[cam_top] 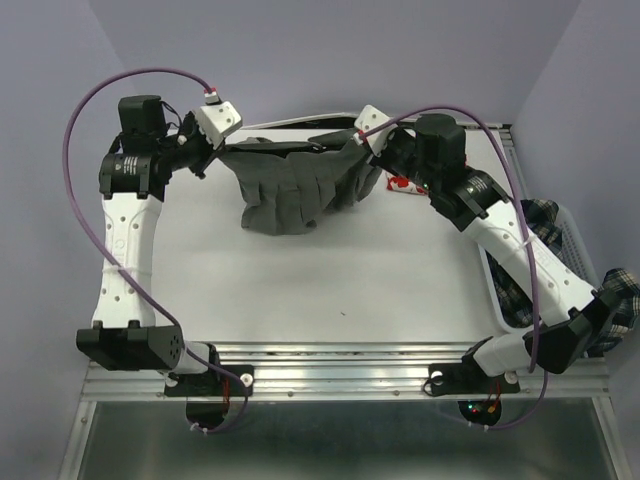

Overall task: Fold and stack the skirts
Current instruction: Flatten the skirt out

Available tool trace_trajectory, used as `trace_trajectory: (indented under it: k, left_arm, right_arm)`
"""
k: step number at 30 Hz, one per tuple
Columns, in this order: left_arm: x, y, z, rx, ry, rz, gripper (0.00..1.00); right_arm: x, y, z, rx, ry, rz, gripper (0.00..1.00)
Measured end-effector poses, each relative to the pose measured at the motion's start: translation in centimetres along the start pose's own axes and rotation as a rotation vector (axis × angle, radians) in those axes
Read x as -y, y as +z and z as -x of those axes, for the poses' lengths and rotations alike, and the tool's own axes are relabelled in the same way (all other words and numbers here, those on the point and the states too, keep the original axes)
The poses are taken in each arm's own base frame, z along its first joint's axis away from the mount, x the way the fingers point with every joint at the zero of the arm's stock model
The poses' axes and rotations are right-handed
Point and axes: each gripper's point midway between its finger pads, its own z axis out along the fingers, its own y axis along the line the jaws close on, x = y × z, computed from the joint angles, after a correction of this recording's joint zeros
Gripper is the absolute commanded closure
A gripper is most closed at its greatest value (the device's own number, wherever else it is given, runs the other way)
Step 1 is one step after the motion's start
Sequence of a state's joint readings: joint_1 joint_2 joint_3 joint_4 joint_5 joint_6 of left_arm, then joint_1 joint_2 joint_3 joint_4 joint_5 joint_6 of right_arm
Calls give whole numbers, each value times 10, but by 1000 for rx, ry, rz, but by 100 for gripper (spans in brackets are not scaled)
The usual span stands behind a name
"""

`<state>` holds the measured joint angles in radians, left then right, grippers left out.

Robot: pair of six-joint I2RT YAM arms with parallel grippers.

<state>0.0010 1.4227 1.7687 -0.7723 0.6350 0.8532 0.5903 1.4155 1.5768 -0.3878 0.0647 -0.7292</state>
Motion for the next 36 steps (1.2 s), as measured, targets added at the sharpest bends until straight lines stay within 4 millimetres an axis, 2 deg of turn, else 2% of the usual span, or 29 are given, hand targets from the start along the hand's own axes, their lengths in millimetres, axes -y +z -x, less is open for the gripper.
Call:
trace_trajectory:
  k: [3,7,10,13,15,18,21,23,25,26,28,30,31,33,35,36]
  left_arm:
    - [0,-19,1,-23,-9,70,100]
    - [4,-31,-1,-45,-36,110,100]
    - [1,-34,-3,-62,-66,137,100]
    - [-7,-28,-13,-103,-107,164,100]
    - [-21,-18,-19,-132,-130,192,100]
    - [-57,10,-30,-172,-164,244,100]
    - [-102,50,-36,-172,-211,293,100]
    - [-136,77,-36,-146,-241,341,100]
    - [-168,101,-31,-81,-264,395,100]
    - [-177,107,-28,-58,-276,414,100]
    - [-191,116,-24,-9,-297,454,100]
    - [-202,113,-14,46,-314,504,100]
    - [-207,107,-5,93,-312,534,100]
    - [-205,92,4,140,-308,558,100]
    - [-199,69,21,198,-278,582,100]
    - [-190,51,30,225,-254,589,100]
  right_arm:
    - [-7,-1,6,38,7,35,99]
    - [-17,-2,7,61,20,75,99]
    - [-19,4,10,78,31,79,99]
    - [-17,20,13,85,38,66,99]
    - [-11,48,13,76,43,34,99]
    - [1,99,4,48,62,-18,99]
    - [28,168,-7,32,104,-107,99]
    - [56,206,-3,77,125,-207,99]
    - [73,231,-6,121,131,-283,99]
    - [79,236,-6,143,133,-313,99]
    - [86,241,-4,181,133,-355,99]
    - [94,237,7,243,144,-399,99]
    - [97,234,13,274,152,-412,99]
    - [103,220,29,338,172,-422,99]
    - [106,202,45,394,182,-415,95]
    - [105,188,53,431,180,-399,93]
